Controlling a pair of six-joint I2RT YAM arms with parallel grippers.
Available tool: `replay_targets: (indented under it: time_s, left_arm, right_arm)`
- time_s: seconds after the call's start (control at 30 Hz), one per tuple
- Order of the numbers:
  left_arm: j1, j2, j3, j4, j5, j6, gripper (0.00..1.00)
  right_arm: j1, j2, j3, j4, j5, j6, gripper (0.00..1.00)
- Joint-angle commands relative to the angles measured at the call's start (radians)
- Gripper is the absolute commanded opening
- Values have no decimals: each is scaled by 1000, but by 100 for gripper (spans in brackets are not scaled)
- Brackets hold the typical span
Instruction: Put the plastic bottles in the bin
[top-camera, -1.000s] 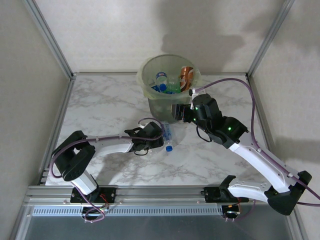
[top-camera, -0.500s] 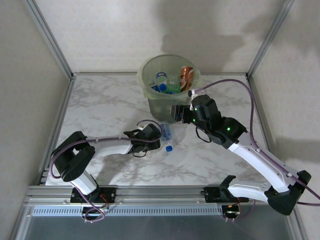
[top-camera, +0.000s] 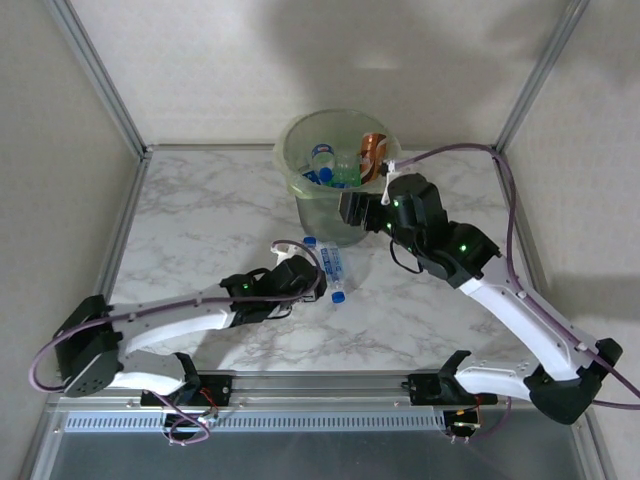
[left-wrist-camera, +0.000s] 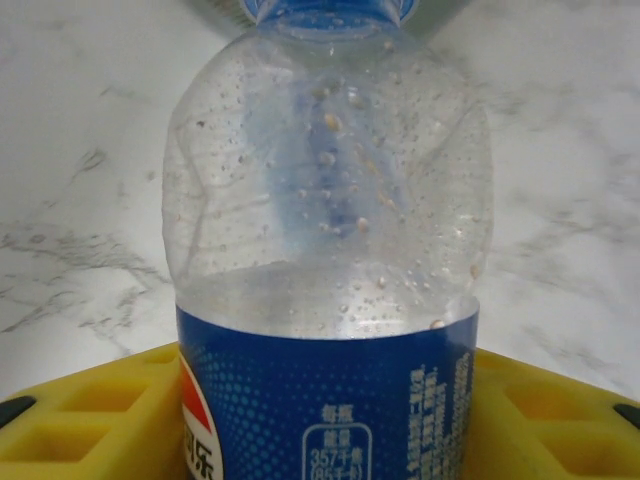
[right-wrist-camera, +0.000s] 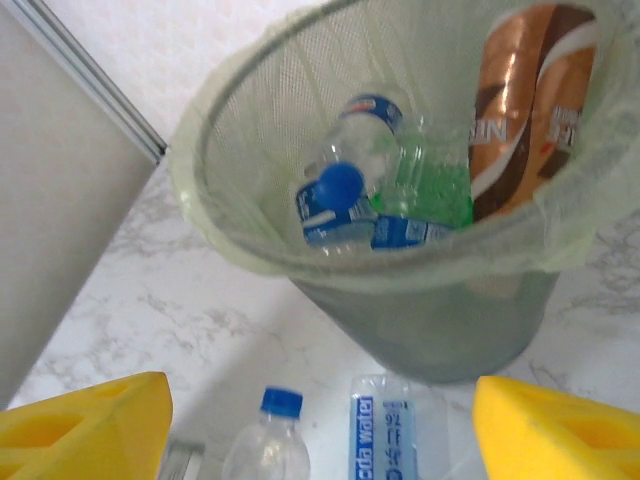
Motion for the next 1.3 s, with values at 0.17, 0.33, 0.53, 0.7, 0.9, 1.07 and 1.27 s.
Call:
replay_targets:
  time_s: [0.17, 0.33, 0.53, 0.7, 0.9, 1.07, 1.27]
  left_arm:
    - [-116, -162, 54, 44, -221, 162, 49]
    - [-172, -205, 83, 83, -259, 305, 50]
    - [-177, -248, 108, 114, -285, 382, 50]
    - [-177, -229, 140, 98, -313, 406, 50]
    - [-177, -222, 143, 105, -316, 405, 50]
    - [-176, -244, 139, 125, -309, 415, 50]
    - [-175, -247, 133, 134, -302, 417, 50]
  right_arm:
    - [-35, 65, 108, 3, -231, 38, 81]
    - [-35, 107, 134, -9, -344, 41, 79]
    - [-35, 142, 116, -1, -429, 57, 72]
    - [-35, 120, 63, 87, -520, 82, 70]
    - [-35, 94, 42, 127, -536, 86, 77]
    - [-34, 110, 44, 110, -546, 81, 71]
    - [-34, 103, 30, 134, -555, 85, 63]
